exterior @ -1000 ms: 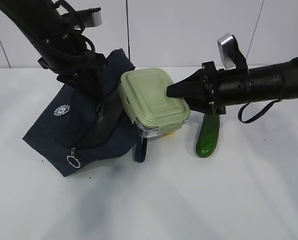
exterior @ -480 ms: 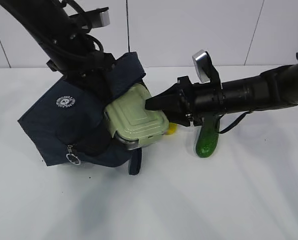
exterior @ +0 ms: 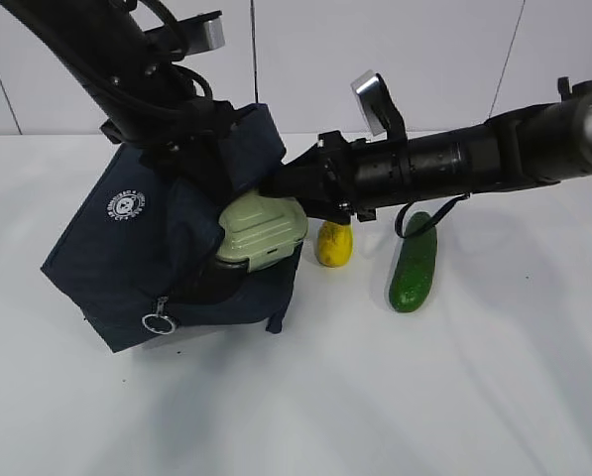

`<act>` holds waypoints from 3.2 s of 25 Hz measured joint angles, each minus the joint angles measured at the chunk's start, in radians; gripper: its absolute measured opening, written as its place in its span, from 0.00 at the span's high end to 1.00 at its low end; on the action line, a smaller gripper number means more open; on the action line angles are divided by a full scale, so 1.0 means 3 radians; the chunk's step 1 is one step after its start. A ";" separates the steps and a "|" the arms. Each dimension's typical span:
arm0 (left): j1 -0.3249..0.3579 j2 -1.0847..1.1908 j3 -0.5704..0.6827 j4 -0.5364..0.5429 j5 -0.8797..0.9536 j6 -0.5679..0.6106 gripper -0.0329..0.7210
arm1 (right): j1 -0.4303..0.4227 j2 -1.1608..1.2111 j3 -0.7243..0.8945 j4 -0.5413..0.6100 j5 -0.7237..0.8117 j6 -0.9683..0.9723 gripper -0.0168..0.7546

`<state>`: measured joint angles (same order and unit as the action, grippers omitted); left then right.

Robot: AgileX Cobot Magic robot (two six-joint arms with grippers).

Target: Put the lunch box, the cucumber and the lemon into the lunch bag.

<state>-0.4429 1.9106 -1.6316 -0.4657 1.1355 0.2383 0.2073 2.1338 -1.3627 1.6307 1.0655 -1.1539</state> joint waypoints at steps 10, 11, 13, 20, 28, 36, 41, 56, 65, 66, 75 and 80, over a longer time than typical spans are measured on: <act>-0.0007 0.0000 0.0000 -0.0137 0.0008 0.0000 0.94 | 0.0226 0.0372 -0.0252 0.0241 0.0032 -0.0008 0.51; -0.0007 0.0000 0.0000 -0.0141 0.0001 0.0000 0.94 | 0.0232 0.0405 -0.0268 0.0254 0.0038 -0.0013 0.51; -0.0013 0.0000 0.0000 -0.0158 -0.0030 0.0000 0.94 | 0.0237 0.0457 -0.0308 0.0290 0.0047 -0.0015 0.51; -0.0019 0.0088 0.0000 -0.0186 -0.0103 0.0000 0.94 | 0.0244 0.0577 -0.0337 0.0331 0.0046 -0.0076 0.51; -0.0019 0.0185 0.0000 -0.0268 -0.0234 0.0000 0.94 | 0.0244 0.0577 -0.0345 0.0051 -0.0193 -0.0090 0.51; -0.0019 0.0243 0.0000 -0.0282 -0.0269 0.0000 0.94 | 0.0244 0.0577 -0.0345 -0.0100 -0.0338 0.0020 0.51; -0.0019 0.0243 0.0000 -0.0282 -0.0269 0.0000 0.94 | 0.0244 0.0577 -0.0352 -0.0151 -0.0338 0.0025 0.47; -0.0019 0.0243 0.0000 -0.0268 -0.0269 0.0000 0.95 | -0.0170 0.0449 -0.0466 -0.0553 0.0125 0.0374 0.47; -0.0019 0.0243 0.0000 -0.0279 -0.0269 0.0000 0.95 | -0.0744 -0.0047 -0.0466 -0.1146 0.0141 0.0848 0.47; -0.0019 0.0243 0.0000 -0.0279 -0.0269 0.0000 0.95 | -0.0772 -0.0107 -0.0466 -0.1305 0.0084 0.0957 0.47; -0.0019 0.0243 0.0000 -0.0279 -0.0269 0.0023 0.95 | -0.0771 -0.0323 -0.0466 -0.2736 -0.0261 0.2183 0.47; -0.0019 0.0243 0.0000 -0.0279 -0.0269 0.0072 0.95 | -0.0752 -0.0323 -0.0466 -0.3358 -0.0344 0.2802 0.47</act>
<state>-0.4486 1.9836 -1.6316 -0.5494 1.0548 0.2599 -0.0182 2.0369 -1.5024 0.6232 0.9623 -0.3134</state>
